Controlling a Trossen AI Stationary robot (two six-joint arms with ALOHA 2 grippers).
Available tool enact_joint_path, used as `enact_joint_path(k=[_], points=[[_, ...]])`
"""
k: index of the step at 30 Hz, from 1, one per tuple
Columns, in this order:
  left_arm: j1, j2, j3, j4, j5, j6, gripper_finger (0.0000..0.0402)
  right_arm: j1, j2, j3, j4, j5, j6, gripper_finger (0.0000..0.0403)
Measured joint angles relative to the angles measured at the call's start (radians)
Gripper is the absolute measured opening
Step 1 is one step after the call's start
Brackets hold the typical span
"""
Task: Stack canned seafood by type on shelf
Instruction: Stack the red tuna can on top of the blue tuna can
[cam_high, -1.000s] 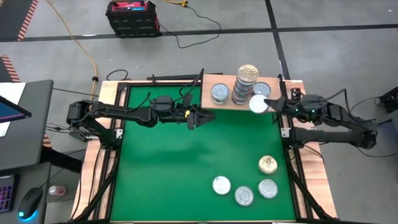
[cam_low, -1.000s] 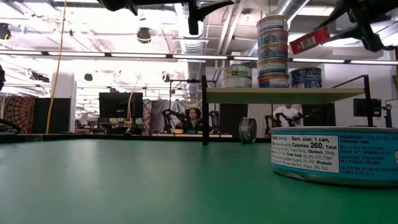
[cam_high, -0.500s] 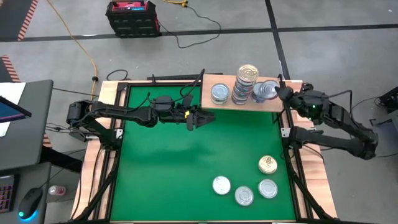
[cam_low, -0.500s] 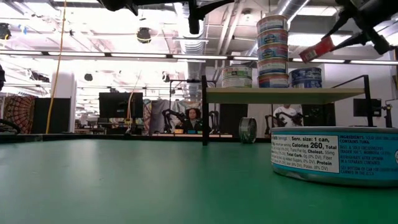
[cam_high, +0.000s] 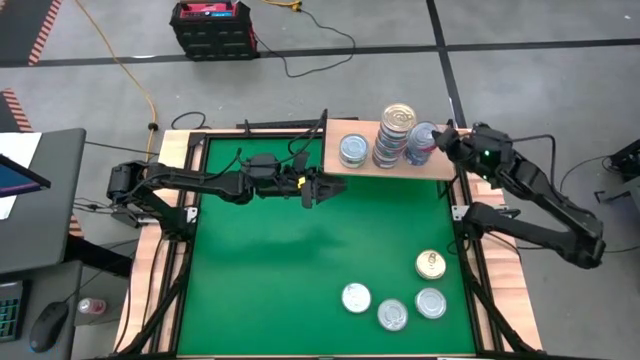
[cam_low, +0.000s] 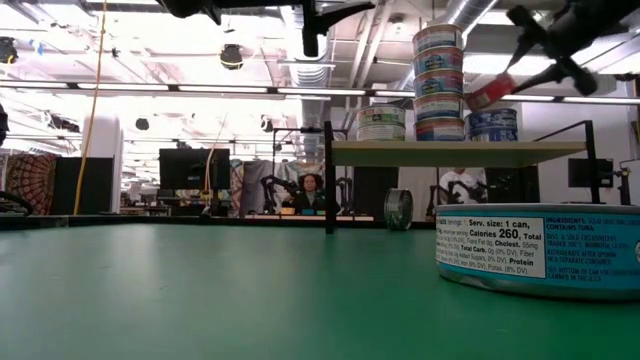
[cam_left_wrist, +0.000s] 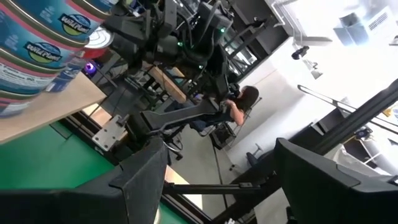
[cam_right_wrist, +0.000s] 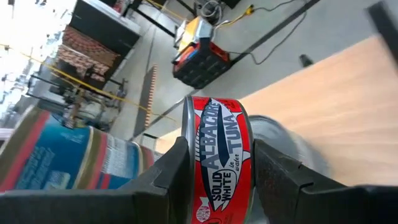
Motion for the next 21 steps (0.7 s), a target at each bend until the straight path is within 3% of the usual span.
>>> enact_joint_path(k=[14,21], points=[[0.000,0.000,0.000,0.000,0.023,0.006,0.0281,-0.099,0.056,0.000,0.011,-0.162,-0.036,0.0180],[0.001,0.000,0.000,0.000,0.024,0.006,0.0281,-0.099,0.057,0.000,-0.038,-0.216,-0.070,0.0217]])
